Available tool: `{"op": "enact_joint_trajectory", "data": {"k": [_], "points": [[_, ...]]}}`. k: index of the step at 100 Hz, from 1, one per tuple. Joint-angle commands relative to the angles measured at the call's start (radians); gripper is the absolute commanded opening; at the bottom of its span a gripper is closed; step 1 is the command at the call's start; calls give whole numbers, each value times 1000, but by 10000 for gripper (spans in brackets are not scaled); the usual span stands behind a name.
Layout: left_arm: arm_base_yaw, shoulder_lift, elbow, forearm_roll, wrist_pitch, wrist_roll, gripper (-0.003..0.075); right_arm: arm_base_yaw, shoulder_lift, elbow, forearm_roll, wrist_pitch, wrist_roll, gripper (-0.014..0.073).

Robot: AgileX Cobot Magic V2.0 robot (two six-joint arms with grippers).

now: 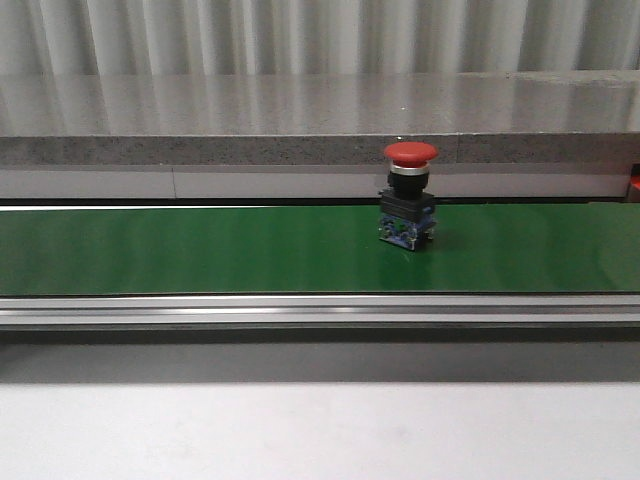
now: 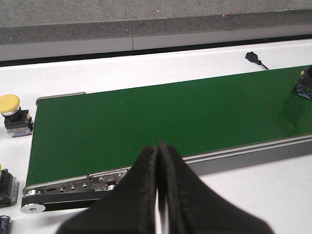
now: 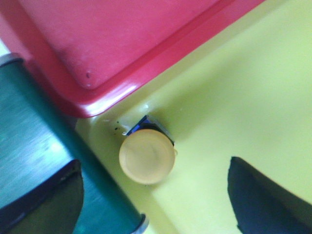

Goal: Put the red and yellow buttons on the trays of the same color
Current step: 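Release the yellow button into the yellow tray, return right gripper to conveyor, then grasp the red button at the conveyor end with the right gripper, lift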

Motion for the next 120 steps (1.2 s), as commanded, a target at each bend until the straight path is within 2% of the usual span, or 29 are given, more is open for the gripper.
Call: {"op": "enact_joint_trajectory", "data": {"k": [1,49,89,103,120], "points": [[-7,5,-29,-13,-69,2,-20,26,-92,-22,-9,9,-26,603],[-7,5,-29,-13,-69,2,-20,268,-252,-22,-10,135,-80,603],[-7,5,-29,-13,-69,2,-20,591,-222,-38,21,145,-216,603],[-7,5,-29,-13,-69,2,-20,638,-157,-68,73,195,-287,603],[-7,5,-29,-13,-69,2,-20,648,-62,-125,111,204,-363,603]]}}
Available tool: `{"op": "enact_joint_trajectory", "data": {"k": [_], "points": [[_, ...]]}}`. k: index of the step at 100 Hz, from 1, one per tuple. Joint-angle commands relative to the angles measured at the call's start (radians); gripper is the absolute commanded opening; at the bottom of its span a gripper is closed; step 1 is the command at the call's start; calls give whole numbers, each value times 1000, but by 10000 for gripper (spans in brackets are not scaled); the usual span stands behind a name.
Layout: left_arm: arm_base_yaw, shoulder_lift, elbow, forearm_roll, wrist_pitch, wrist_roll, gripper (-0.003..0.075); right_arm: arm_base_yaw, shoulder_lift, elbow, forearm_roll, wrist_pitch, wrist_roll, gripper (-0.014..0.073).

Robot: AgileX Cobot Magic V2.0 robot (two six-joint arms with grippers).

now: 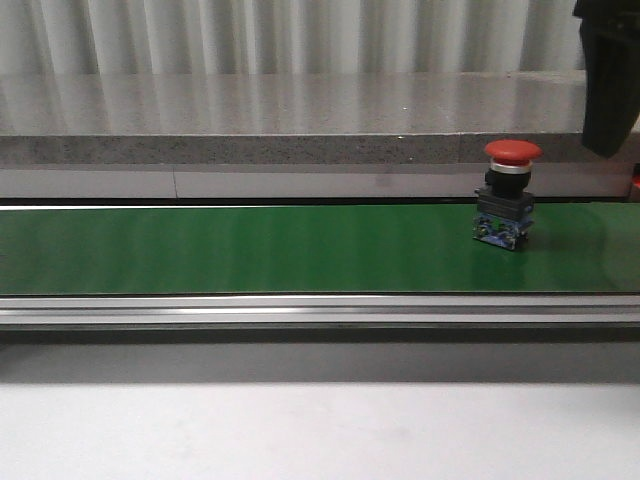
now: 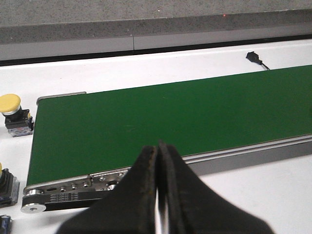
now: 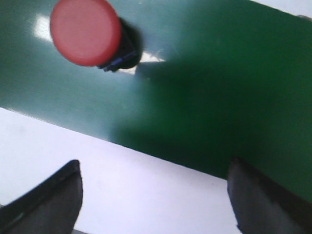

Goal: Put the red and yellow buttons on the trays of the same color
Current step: 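Grasp the red button at the conveyor end with the right gripper, lift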

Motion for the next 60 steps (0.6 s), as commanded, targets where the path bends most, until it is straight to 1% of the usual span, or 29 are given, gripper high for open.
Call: {"op": "enact_joint_trajectory", "data": {"k": [1,27,37,43,50,60], "points": [[-7,5,-29,-13,-69,2,-20,2,13,-60,19,-14,-51,603],[-7,5,-29,-13,-69,2,-20,2,145,-158,29,-60,-151,603],[-7,5,-29,-13,-69,2,-20,2,176,-169,30,-92,-161,603],[-7,5,-29,-13,-69,2,-20,2,188,-169,30,-110,-163,582],[-7,5,-29,-13,-69,2,-20,2,198,-169,30,-110,-163,506],[-7,5,-29,-13,-69,2,-20,1,201,-169,30,-101,-163,326]]}}
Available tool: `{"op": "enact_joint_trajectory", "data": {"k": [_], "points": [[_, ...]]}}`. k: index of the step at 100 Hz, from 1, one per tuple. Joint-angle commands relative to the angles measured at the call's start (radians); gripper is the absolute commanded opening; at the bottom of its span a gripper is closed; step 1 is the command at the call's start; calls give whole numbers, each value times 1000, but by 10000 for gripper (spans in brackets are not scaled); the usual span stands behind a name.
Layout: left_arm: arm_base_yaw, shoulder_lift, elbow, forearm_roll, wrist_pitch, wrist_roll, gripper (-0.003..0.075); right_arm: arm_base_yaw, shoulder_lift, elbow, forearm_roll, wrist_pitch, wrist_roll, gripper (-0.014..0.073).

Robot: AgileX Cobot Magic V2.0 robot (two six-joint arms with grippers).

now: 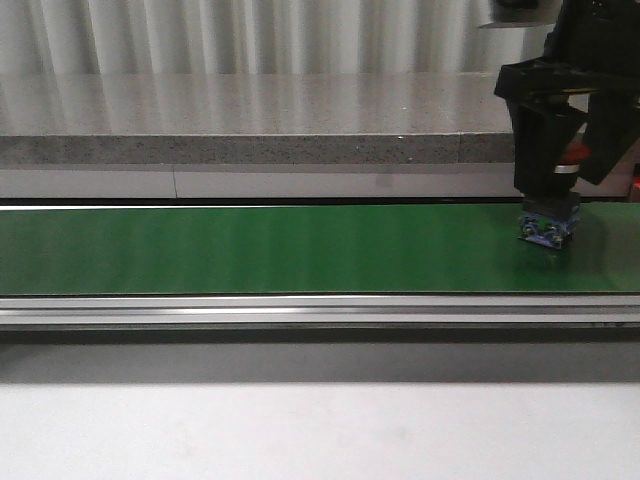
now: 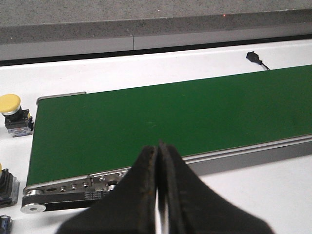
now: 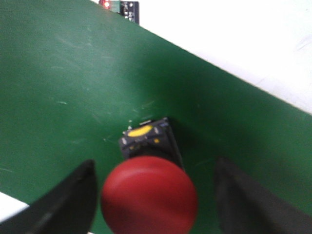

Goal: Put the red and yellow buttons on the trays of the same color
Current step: 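Grasp the red button at the conveyor end with the right gripper, lift, then carry the red button to the red tray and lower it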

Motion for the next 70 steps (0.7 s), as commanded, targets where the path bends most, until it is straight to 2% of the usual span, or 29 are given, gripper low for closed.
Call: {"op": "enact_joint_trajectory", "data": {"k": [1,9,16,32,47,70], "points": [[-7,5,-29,-13,-69,2,-20,-1,-40,-34,7,-15,-13,314],[-7,5,-29,-15,-69,2,-20,-2,-42,-34,7,-16,-13,204],[-7,5,-29,-15,-69,2,-20,-3,-50,-35,7,-20,-13,160],[-7,5,-29,-15,-69,2,-20,-50,-89,-53,4,-38,19,155],[-7,5,-29,-15,-69,2,-20,-162,-102,-132,4,-38,84,153],[-7,5,-29,-15,-69,2,-20,-330,-101,-195,2,-94,90,153]]}}
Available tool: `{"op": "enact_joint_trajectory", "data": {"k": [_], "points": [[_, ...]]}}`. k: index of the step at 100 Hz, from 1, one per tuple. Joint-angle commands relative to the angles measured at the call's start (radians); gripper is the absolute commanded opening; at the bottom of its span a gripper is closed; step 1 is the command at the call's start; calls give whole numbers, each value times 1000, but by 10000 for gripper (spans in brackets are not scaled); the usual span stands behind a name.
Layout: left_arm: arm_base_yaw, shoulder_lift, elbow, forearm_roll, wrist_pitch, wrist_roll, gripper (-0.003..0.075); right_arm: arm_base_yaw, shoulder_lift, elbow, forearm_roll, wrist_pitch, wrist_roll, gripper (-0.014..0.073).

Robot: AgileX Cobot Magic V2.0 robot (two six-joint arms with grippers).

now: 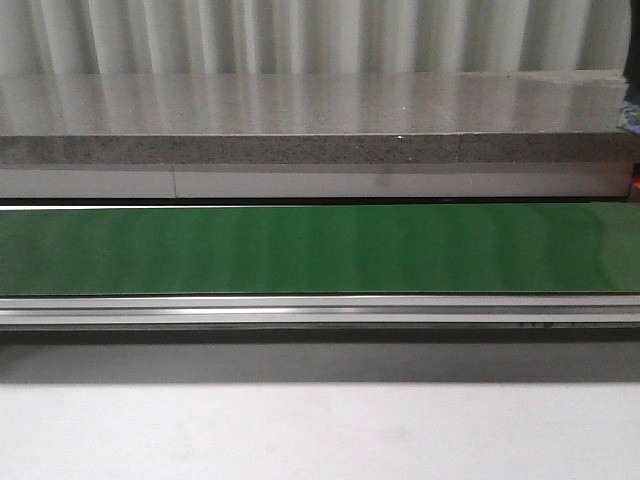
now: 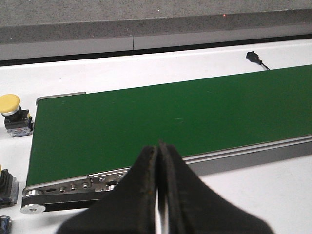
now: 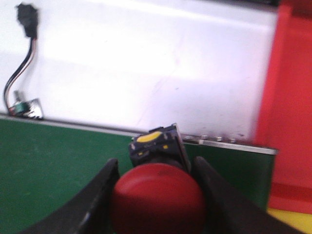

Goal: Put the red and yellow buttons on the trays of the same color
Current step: 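Carry the red button to the red tray and lower it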

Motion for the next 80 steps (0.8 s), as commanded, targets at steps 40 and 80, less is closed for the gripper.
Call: {"op": "enact_joint_trajectory", "data": {"k": [40,80], "points": [[-7,5,-29,-15,-69,2,-20,-272,13,-38,-6,-103,53,151],[-7,5,-29,-15,-69,2,-20,-331,164,-97,30,-150,54,151]]}}
